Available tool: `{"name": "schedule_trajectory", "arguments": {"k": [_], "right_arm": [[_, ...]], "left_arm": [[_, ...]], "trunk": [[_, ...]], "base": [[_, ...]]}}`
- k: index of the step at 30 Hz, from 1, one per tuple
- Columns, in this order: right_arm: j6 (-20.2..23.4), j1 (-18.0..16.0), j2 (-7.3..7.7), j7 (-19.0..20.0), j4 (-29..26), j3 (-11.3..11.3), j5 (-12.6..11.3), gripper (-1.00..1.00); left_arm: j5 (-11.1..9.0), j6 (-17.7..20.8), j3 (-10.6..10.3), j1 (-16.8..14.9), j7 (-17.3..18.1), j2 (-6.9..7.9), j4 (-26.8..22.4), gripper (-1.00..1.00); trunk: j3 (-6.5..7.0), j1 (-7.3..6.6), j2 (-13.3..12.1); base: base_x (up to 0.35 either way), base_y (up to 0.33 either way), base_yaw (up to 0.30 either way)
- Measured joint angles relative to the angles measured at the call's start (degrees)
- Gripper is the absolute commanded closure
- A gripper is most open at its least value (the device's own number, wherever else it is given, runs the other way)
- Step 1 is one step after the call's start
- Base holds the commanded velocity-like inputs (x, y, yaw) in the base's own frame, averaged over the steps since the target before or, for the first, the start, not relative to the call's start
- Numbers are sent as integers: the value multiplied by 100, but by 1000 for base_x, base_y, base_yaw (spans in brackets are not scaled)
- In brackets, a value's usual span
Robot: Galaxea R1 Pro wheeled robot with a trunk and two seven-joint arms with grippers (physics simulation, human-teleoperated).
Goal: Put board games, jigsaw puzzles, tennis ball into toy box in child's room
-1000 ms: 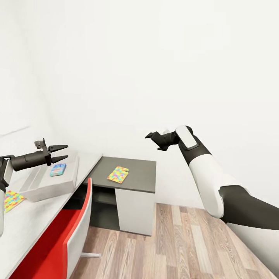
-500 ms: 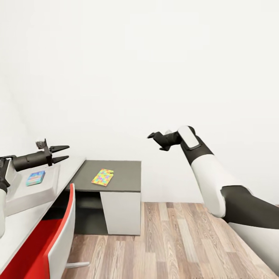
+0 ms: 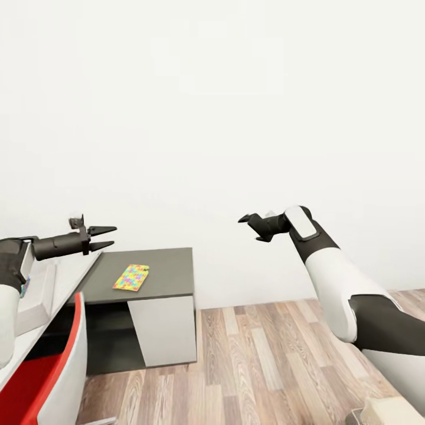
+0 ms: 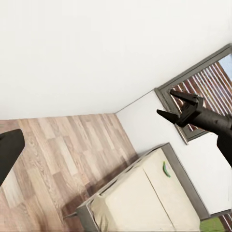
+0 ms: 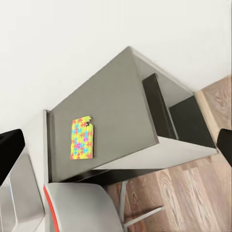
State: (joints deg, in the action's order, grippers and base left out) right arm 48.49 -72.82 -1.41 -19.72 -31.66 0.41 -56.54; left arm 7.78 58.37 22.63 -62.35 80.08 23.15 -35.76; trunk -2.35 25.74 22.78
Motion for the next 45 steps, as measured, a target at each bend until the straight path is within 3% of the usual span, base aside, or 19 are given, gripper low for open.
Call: {"name": "schedule_trajectory", "arguments": {"k": [5, 12, 19, 23, 32, 37, 45], "right_arm": [[-10, 114, 9, 20, 40, -9, 47, -100], [-50, 429, 3, 11, 78, -45, 114, -100], [-74, 821, 5, 13, 154, -48, 684, -100], [-85, 1038, -1, 16, 164, -49, 839, -100], [-226, 1333, 1, 23, 158, -46, 900, -100], [-430, 1741, 6, 25, 121, -46, 895, -100], [-814, 1997, 1, 32, 110, -52, 893, -100]], "left_arm": [[7, 0, -28, 1, -62, -108, 3, -100], [4, -109, -37, 7, -538, -279, 20, -100], [11, -165, -39, 33, -794, -375, 36, -100], [19, -335, -40, 41, -863, -409, 39, -100], [11, -475, -36, 62, -1340, -500, 44, -100], [11, -545, -34, 70, -1446, -507, 44, -100], [14, -596, -33, 77, -1472, -512, 45, -100]], "trunk": [[17, 0, 0], [39, 0, -1], [30, 0, -1], [0, 0, -1], [-78, 0, -1], [-93, 0, 0], [-96, 0, 0]], "base": [[0, 0, -282], [0, 0, -282], [0, 0, -233], [0, 0, -63], [0, 0, -12], [0, 0, -1], [0, 0, 0]]}}
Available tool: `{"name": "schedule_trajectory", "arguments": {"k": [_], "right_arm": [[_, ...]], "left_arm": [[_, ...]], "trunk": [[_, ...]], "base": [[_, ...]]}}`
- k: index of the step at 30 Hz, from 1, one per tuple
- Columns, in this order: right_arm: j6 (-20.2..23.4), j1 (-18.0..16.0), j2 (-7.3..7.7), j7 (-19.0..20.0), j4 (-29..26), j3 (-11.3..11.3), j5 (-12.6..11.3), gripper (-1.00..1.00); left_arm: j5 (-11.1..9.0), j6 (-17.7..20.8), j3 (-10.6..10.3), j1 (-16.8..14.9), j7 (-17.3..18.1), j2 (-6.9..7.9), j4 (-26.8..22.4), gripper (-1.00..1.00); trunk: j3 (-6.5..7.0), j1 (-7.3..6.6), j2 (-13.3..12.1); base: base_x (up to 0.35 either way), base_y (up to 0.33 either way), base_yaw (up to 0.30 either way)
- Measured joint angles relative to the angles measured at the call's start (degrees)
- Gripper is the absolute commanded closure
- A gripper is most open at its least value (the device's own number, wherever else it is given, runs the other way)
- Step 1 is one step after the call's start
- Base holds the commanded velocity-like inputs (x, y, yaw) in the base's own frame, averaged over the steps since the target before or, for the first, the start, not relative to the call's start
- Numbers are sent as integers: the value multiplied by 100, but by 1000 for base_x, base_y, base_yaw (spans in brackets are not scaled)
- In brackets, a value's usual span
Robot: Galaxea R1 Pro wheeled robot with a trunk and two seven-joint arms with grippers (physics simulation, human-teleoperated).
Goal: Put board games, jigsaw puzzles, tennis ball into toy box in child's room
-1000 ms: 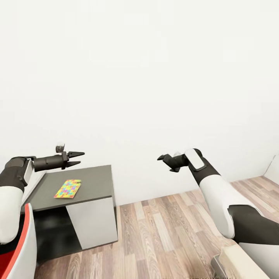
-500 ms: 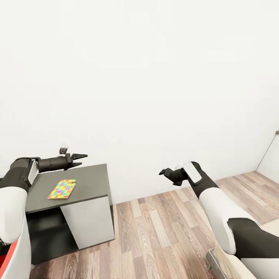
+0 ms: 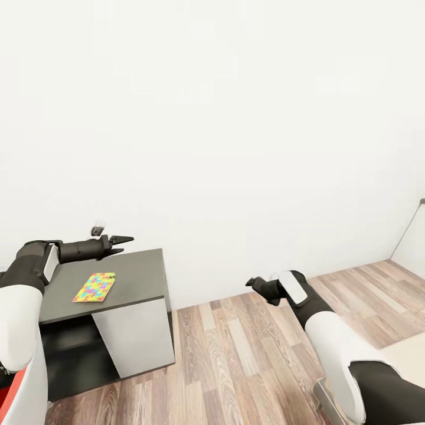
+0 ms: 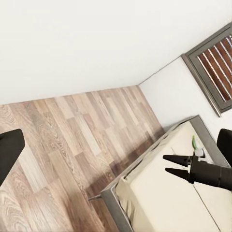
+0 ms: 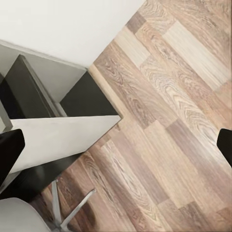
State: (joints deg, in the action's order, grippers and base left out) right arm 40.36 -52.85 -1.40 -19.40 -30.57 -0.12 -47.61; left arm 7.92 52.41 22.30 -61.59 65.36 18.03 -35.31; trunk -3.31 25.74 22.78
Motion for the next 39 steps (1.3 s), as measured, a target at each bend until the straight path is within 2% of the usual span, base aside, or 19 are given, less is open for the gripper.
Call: {"name": "schedule_trajectory", "arguments": {"k": [6, 12, 18, 23, 27, 31, 32, 39], "right_arm": [[-92, 147, 5, 1, 18, 3, 4, -100], [-471, 181, 3, 1, 7, 4, -8, -100], [-626, 214, -1, 9, 33, 10, -16, -100], [-989, 662, -13, 192, 20, 8, -12, -100], [-1101, 892, -26, 319, -5, 5, -7, -100], [-1169, 952, -18, 358, 8, 4, -2, -100], [-1409, 978, -11, 368, -1, 4, -7, -100], [-1547, 1008, -7, 373, -7, 4, -12, -100]], "left_arm": [[1, -37, -1, 40, -6, -35, 0, -100], [0, -225, -4, 49, -14, -52, 0, -100], [11, -289, -7, 144, -90, -104, 1, -100], [2, -665, -11, 319, -357, -131, 2, -100], [-10, -830, -6, 380, -478, -126, 2, -100], [-5, -879, -2, 410, -495, -114, 1, -100], [4, -918, -5, 534, -502, -118, 2, -100], [11, -1043, -4, 725, -507, -82, 2, -100]], "trunk": [[0, 0, 0], [0, 0, 0], [-8, 0, -1], [-41, 0, -1], [-69, 0, 0], [-80, 0, 0], [-82, 0, 0], [-82, 0, 0]], "base": [[0, 0, 0], [0, 0, 0], [0, 0, -24], [0, 0, -125], [0, 0, -107], [0, 0, -33], [0, 0, -6], [0, 0, -2]]}}
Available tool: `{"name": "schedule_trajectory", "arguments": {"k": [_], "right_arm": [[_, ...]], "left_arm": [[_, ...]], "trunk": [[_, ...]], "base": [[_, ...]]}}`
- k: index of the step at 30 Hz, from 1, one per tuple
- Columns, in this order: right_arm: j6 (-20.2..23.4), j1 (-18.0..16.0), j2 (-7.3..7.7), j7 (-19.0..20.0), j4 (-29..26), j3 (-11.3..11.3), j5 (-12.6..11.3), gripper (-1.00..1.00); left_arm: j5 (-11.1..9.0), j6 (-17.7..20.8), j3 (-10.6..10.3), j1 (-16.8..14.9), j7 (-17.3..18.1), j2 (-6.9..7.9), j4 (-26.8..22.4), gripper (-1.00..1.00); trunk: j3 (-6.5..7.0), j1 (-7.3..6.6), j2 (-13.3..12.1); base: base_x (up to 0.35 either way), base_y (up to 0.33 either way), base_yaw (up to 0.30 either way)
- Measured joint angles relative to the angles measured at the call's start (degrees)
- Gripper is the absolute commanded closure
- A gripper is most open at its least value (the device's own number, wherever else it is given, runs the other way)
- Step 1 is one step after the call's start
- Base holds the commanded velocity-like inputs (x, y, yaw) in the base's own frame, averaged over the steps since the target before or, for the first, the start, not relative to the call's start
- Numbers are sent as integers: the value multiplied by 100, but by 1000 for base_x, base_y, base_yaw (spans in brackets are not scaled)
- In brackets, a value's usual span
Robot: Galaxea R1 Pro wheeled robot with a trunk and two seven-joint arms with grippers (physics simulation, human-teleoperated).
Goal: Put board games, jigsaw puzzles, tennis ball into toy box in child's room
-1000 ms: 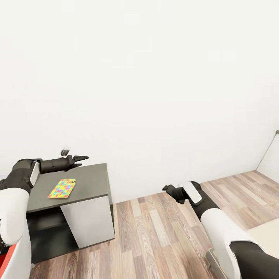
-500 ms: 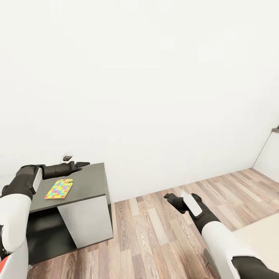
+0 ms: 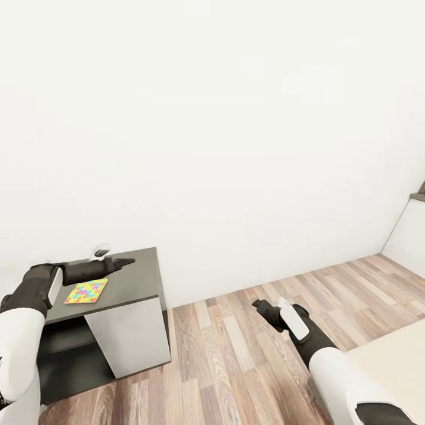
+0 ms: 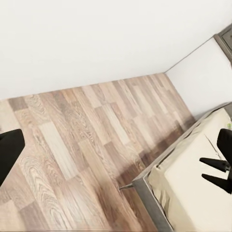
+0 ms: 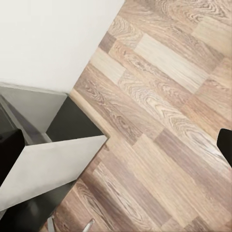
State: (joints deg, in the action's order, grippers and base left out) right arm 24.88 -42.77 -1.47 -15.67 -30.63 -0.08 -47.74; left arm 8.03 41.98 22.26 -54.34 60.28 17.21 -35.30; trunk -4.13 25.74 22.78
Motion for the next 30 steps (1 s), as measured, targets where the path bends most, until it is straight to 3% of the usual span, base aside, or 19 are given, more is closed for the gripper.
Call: {"name": "schedule_trajectory", "arguments": {"k": [9, 18, 30], "right_arm": [[-49, 15, 8, -2, 2, 24, -9, -100], [-369, 26, 14, 1, 22, 10, -9, -100], [-412, 28, 8, 1, 48, 0, -1, -100]], "left_arm": [[11, -120, 2, 465, 2, 232, -5, -100], [1, -685, -13, 648, 18, 225, -18, -100], [-5, -767, -19, 659, 57, 228, -35, -100]], "trunk": [[0, 0, 0], [-35, 0, 0], [-111, 0, 0]], "base": [[0, 0, -3], [0, 0, -138], [0, 0, -204]]}}
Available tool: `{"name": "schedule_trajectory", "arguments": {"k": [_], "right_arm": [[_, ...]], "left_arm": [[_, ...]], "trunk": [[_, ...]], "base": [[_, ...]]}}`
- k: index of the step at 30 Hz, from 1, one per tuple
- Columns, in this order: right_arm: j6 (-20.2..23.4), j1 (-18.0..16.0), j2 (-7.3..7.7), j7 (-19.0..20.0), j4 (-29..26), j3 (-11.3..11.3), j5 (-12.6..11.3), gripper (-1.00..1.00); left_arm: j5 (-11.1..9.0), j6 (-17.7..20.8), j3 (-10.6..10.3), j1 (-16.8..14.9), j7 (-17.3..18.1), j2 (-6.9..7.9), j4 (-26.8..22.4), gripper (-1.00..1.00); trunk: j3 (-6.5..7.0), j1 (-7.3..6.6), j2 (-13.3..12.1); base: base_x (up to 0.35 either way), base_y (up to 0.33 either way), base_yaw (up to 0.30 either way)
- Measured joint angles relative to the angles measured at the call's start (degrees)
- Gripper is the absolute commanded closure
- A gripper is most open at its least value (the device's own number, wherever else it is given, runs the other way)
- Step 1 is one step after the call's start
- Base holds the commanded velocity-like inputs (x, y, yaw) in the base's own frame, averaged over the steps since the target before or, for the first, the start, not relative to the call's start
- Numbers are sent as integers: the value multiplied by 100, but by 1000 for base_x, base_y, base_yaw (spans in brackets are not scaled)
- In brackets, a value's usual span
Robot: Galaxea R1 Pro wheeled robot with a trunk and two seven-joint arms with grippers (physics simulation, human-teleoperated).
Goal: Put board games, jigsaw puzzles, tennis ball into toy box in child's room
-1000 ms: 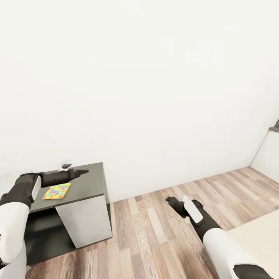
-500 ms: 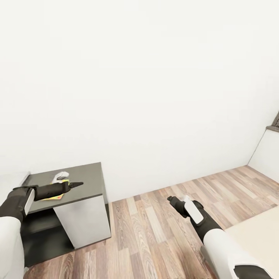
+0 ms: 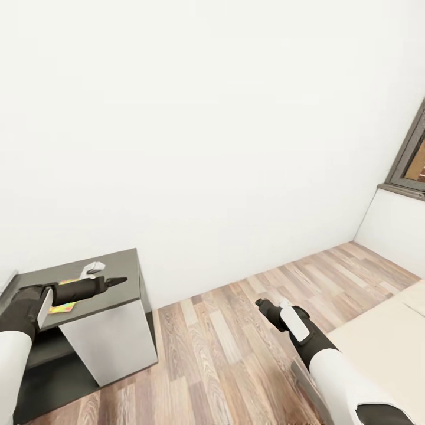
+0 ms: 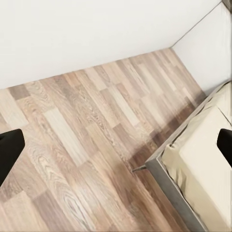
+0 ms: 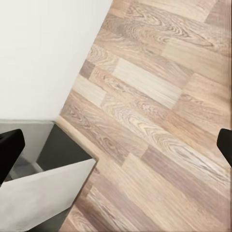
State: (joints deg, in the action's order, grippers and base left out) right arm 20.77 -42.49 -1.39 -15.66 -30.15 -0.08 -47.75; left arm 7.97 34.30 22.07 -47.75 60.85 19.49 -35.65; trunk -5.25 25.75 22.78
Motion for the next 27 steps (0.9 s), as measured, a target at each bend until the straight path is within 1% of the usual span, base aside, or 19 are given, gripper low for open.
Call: {"name": "schedule_trajectory", "arguments": {"k": [9, 13, 17, 19, 23, 27], "right_arm": [[7, 0, 7, 7, -1, 0, 1, -100], [14, 0, 8, 15, 1, 0, 0, -100], [16, 0, 9, 99, 2, 0, 2, -100], [14, 0, 9, 148, 2, 0, 2, -100], [9, 0, 8, 211, 2, -5, 3, -100], [3, 0, 4, 225, 2, -7, 4, -100]], "left_arm": [[6, 42, -3, 0, -24, -15, -33, -100], [23, 76, -10, 13, -1, 33, -40, -100], [107, 72, -7, 126, -16, 168, -12, -100], [137, 75, 0, 185, 1, 262, -25, -100], [163, 77, 3, 244, 18, 519, -38, -100], [176, 79, 12, 338, 5, 633, -40, -100]], "trunk": [[-59, 0, 0], [-86, 0, 0], [-113, 0, 0], [-127, 0, 0], [-154, 0, 1], [-181, 0, 0]], "base": [[0, 0, -208], [0, 0, -208], [0, 0, -208], [0, 0, -208], [0, 0, -208], [0, 0, -208]]}}
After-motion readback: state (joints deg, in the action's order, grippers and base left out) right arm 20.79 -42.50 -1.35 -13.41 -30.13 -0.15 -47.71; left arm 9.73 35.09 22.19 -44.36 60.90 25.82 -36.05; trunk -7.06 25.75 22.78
